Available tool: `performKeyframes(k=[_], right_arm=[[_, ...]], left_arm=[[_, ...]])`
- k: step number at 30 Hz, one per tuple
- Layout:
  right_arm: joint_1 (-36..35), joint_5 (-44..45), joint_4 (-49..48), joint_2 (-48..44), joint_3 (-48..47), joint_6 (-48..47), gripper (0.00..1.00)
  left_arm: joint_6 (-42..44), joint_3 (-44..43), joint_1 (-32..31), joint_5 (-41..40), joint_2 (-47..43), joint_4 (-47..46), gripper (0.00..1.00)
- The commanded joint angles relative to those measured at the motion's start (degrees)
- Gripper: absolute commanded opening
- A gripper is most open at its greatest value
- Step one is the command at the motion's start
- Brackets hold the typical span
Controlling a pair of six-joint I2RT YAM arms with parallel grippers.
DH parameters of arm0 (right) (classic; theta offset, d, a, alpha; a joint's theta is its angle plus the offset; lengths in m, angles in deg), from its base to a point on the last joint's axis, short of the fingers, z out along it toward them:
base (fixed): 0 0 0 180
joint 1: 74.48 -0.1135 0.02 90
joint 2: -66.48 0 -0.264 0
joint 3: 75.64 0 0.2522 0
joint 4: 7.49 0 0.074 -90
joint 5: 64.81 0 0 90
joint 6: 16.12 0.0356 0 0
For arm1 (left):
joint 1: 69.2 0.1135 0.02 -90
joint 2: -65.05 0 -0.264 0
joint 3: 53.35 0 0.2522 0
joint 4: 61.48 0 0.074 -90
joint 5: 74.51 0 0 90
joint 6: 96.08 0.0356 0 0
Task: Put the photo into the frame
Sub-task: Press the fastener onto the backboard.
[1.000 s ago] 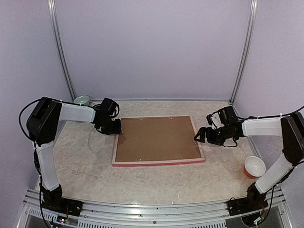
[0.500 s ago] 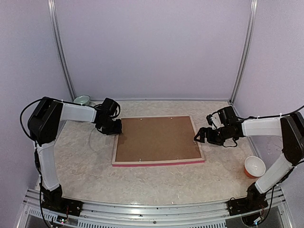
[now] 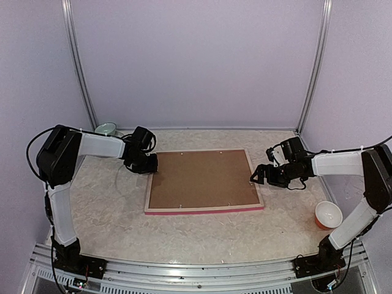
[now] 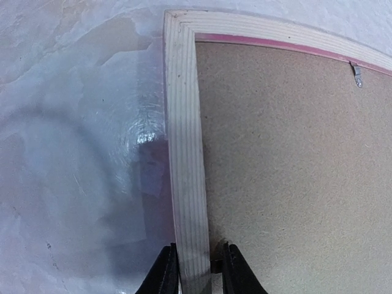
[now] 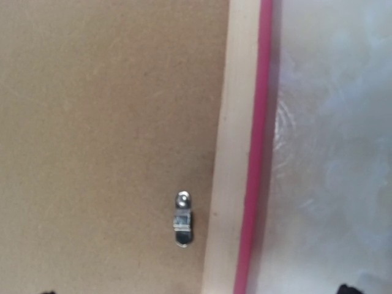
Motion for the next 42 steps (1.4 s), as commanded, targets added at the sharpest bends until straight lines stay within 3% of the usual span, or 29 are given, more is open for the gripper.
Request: performKeyframes(k=[1,6,18,28,42], right_arm=[[-0.44,0.54,0.02,0.43,-0.56,-0.73,0.99],[-0.44,0.88,0.32,0.42,-0.73,-0.89,0.99],[-1.12,2.58,1.42,3.62,-3.96,-1.29,0.96],[-1.88,6.06,2.14,9.74,-7.28,-2.27,0.78],[-4.10,12.42,5.04,15.13,-10.25,-3.46,0.52]], left_arm=[[0.82,-0.45,-0.22,-0.59,1.38,1.20,0.24],[0.81,-0.43,-0.22,-0.44,1.26,1.11,0.25],[-0.54,1.34,0.31,2.19,-2.40,-2.78,0.54],[-1.22,7.52,-0.56,3.57,-8.56,-7.74,0.62],[-0.22,14.40,-2.74,3.58,-9.67,-13.22,0.63]])
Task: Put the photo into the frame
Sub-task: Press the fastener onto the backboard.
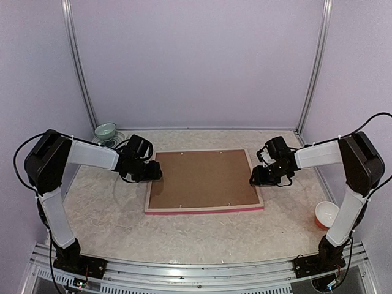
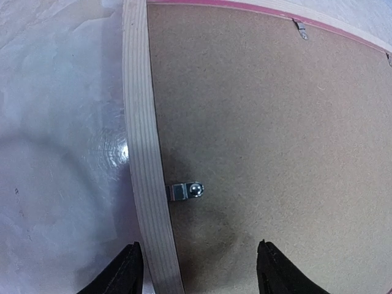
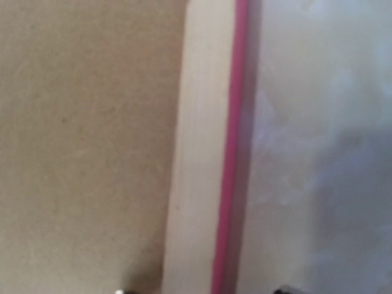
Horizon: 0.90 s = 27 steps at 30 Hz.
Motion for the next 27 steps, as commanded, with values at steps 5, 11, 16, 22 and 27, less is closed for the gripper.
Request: performKeyframes(k=[5,11,16,22,27], right_arm=[[-2.51,5.11,4.20,3.72,-1.60,-1.28,0.48],[-3.69,6.67,5.81,4.17,-2.49,-1.62,0.39],[-4.31,7.41,6.86,3.76,-2.79,-1.97,0.37],[-4.45,6.30,8.56,3.49,-2.97,-2.95,0.43],[-4.45,3.03,8.98,2.84,-2.78,-3.24,0.48]], left_arm=[[1.31,2.05,-1.01,0.23,-1.18,-3.63,0.64],[1.95,2.69,-1.13,-0.19,-0.93,-4.19,0.64],[2.13,3.23,-1.06,-0.26,-0.67,-4.50,0.64],[2.04,3.51,-0.95,-0.54,-0.48,-4.46,0.64],[1.79,3.43,-0.93,-0.50,-0.45,-4.29,0.64]])
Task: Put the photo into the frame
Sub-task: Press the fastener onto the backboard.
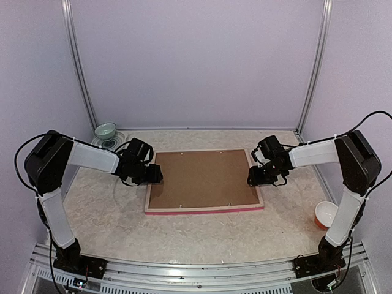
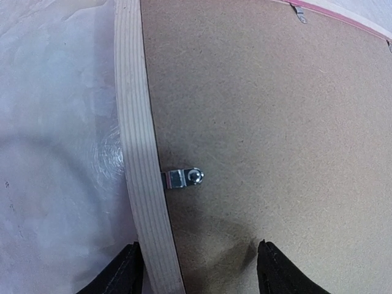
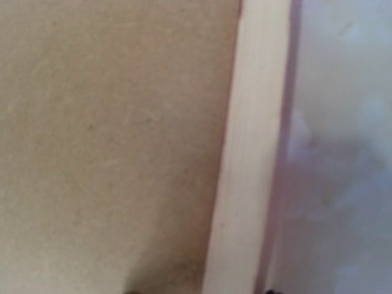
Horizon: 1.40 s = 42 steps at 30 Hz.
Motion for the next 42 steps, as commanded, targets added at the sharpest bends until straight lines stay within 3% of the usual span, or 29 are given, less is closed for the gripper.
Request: performKeyframes(k=[1,7,20,42], right_arm=[[-0.86,-2.92,6.14,0.81,0.73,-1.30,0.48],[-0.87,-2.62,6.81,-0.10,0.86,-2.04,0.47],[-0.87,-1.18,6.82,0.87,1.48,-3.27,0.31],[-0.87,-0.30,7.01,0.05,1.35,-3.44,0.22]], left_arm=[[0.38,0.37,-0.16,-0.16,-0.43,-1.07,0.64],[0.21,0.18,-0.17,-0.15,-0.20,-0.72,0.64],[0.21,-0.21,-0.17,-0.91,-0.15,0.01,0.63],[0.16,0.01,-0.17,-1.14,-0.64,0.36,0.64]])
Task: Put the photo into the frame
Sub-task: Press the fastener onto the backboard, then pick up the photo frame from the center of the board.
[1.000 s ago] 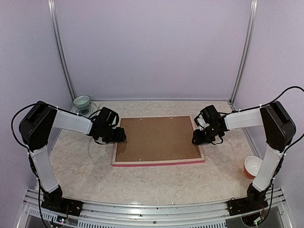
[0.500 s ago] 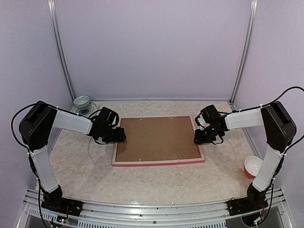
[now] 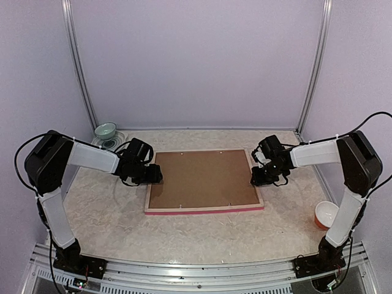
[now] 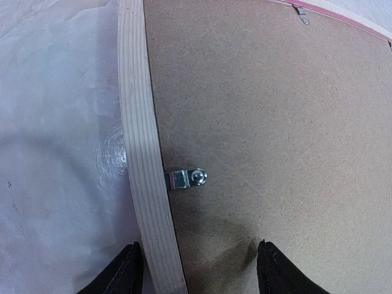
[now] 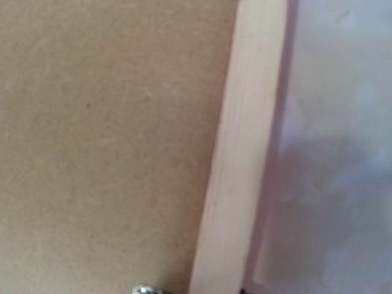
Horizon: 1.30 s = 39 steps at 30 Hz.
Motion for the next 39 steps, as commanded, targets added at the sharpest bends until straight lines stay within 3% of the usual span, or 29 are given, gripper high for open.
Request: performKeyframes(k=[1,3,5,14,19,24,31,39], right_arm=[[-0.89,-0.62,5.03,0.92,1.31,-1.25,0.22],[-0.89,-0.93,5.32,0.70,1.00,-1.20,0.31],[-0.89,-0.62,5.74,0.16,0.56,-0.90,0.49],[-0.89,3.80,8.05,-5.15,-2.81,0.23,0.75],[-0.89,5.76,6.86,-7.94,-1.57,0.86,0.98],[-0.89,6.52,5.52,-10.80,-0.07,1.28,0.99],[-0.68,5.79,4.08,-13.13,1.06,1.48,0.99],[0.48,4.62,2.26,-15.40,3.54,1.95,0.99]], left_arm=[[0.16,0.01,-0.17,-0.56,-0.61,0.20,0.64],[0.01,0.09,-0.25,-0.40,-0.73,0.06,0.64],[-0.16,0.10,-0.26,-0.46,-1.21,0.05,0.64],[-1.18,-0.39,-0.26,-1.76,-6.06,0.23,0.68],[-1.28,0.47,-0.58,-2.92,-10.18,0.23,0.77],[-0.27,0.96,-2.04,-4.34,-14.57,0.49,0.99],[7.47,1.61,-7.88,-3.76,-19.81,-0.95,0.99],[26.14,0.37,-20.14,-5.53,-20.12,-1.82,0.99]])
